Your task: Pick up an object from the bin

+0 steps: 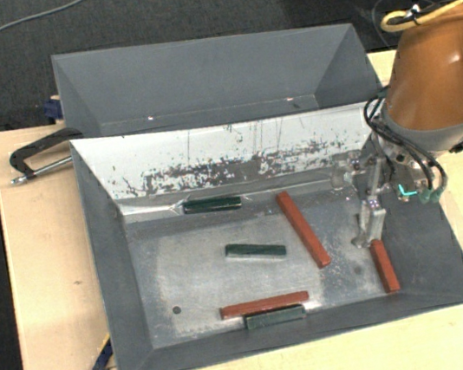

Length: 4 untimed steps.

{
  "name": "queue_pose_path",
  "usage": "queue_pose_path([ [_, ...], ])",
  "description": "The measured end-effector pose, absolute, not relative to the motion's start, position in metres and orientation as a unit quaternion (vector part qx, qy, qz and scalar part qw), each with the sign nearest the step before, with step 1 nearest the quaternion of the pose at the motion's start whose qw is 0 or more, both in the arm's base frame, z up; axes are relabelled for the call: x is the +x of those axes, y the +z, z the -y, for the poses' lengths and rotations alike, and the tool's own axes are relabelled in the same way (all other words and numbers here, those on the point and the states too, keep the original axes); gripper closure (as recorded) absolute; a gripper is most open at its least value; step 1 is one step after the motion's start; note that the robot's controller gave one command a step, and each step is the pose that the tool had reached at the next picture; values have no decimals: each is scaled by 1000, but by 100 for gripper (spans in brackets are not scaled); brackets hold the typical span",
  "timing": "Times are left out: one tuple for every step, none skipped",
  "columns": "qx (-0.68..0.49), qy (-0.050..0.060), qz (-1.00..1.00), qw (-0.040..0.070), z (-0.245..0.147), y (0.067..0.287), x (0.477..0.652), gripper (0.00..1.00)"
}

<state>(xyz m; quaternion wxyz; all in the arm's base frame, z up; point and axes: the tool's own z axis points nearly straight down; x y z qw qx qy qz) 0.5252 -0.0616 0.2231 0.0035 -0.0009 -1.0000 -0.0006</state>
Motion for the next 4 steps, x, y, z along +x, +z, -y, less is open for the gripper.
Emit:
queue_pose_path([
  [-76, -1, 997, 3, 22, 80, 558, 0],
  [41, -1, 999, -2, -30, 71, 570, 0],
  [41, -1, 999, -2, -29, 71, 570, 100],
  [37, 0, 999, -8, -21, 220, 554, 100],
])
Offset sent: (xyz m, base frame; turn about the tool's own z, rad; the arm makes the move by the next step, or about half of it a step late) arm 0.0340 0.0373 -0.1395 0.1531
